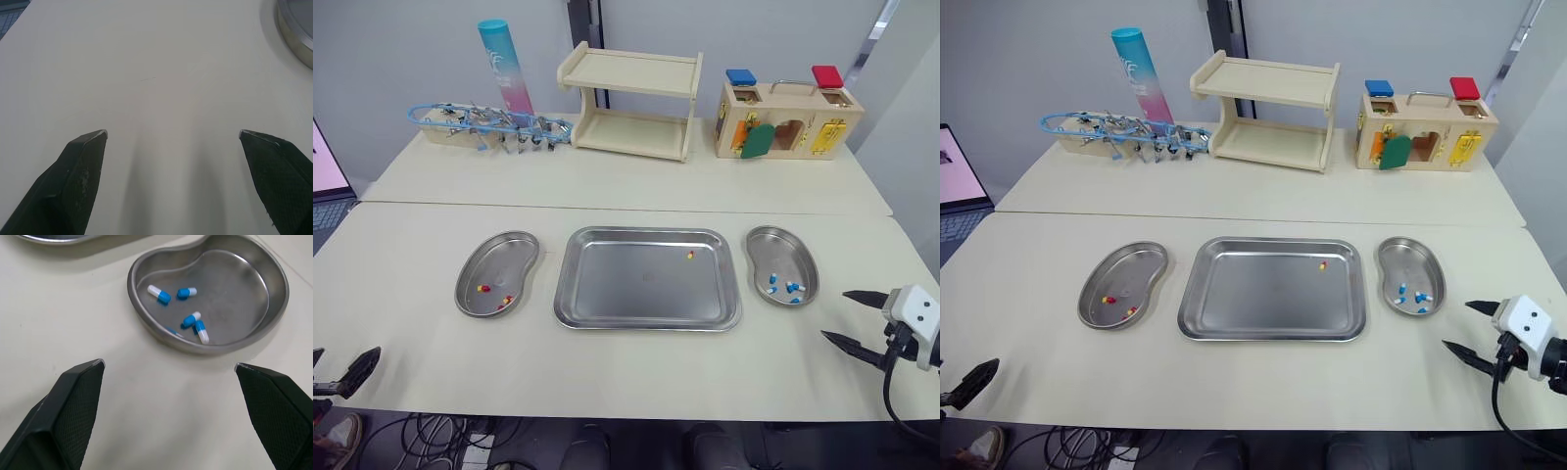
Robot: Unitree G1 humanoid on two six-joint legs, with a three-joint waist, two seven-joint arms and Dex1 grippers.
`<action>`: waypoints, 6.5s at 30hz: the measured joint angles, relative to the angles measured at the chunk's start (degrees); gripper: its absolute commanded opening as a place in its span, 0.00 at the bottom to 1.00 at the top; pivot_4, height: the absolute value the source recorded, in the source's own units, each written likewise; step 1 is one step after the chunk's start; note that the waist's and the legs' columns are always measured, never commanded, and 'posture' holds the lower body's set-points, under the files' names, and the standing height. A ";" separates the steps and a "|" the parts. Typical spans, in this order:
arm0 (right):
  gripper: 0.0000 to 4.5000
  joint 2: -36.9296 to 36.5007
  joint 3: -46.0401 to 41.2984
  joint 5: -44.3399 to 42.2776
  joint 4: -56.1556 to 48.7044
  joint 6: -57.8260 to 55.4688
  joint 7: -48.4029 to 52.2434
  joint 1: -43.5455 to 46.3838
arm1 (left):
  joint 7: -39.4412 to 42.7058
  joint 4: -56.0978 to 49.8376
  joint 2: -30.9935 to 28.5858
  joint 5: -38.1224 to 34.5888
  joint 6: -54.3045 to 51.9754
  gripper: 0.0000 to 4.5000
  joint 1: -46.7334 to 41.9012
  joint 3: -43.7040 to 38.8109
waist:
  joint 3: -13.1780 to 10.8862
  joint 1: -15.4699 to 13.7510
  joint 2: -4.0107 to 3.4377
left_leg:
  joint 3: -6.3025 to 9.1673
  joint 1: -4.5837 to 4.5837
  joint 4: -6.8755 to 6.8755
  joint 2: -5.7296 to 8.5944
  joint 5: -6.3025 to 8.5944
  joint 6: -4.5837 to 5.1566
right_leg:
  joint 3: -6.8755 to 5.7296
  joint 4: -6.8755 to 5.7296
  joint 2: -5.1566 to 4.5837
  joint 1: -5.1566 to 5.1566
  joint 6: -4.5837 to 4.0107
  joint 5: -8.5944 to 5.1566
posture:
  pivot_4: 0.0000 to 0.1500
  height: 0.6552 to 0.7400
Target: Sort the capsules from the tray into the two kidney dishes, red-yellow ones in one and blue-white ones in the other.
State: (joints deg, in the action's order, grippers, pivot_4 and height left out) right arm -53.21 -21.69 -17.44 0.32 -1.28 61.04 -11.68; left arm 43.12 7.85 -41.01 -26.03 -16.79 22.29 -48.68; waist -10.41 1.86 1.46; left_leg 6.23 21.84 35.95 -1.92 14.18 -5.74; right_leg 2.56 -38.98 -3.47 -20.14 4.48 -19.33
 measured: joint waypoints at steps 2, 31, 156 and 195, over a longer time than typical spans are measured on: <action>1.00 -0.02 0.01 0.12 0.82 0.00 0.21 0.40 | -0.01 -0.05 0.41 -0.17 0.16 0.99 0.00 0.00 | 0.00 0.00 0.00 | 0.00 0.00 0.00 0.00 0.00 0.00 | 0.01 0.00 0.00 0.00 0.00 0.00 | 1.00 1.00; 1.00 3.90 0.29 -2.33 -12.74 2.23 -0.62 -5.09 | 7.91 -10.81 -2.71 -2.39 -0.98 0.99 -3.31 7.82 | 0.00 -0.20 -0.03 | 0.05 0.01 0.02 0.00 -0.01 -0.02 | -0.04 0.00 0.00 0.06 0.01 0.00 | 1.00 1.00; 1.00 20.96 29.04 1.75 -27.39 -9.23 -13.19 6.17 | 1.61 -28.46 -0.33 -2.18 -18.26 0.00 -24.89 24.36 | -0.01 -0.29 -0.09 | 0.17 0.08 0.06 0.06 -0.01 -0.02 | -0.06 -0.01 0.01 -0.04 0.05 0.02 | 1.00 1.00; 1.00 17.08 16.53 0.48 -36.06 -9.87 -18.70 -10.76 | 34.67 9.91 12.62 18.61 13.00 0.60 -60.36 69.69 | -0.03 0.03 -0.13 | 0.14 0.11 0.10 0.07 -0.02 0.00 | -0.04 -0.01 0.05 -0.01 0.06 0.02 | 1.00 1.00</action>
State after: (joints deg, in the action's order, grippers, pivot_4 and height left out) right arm -36.13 -5.16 -16.97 -35.74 -11.15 42.34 -22.43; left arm 77.79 17.75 -28.39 -7.42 -3.78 -38.07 21.01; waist -10.44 1.89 1.33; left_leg 6.37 21.94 36.05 -1.85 14.16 -5.74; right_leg 2.52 -38.99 -3.42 -20.15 4.54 -19.31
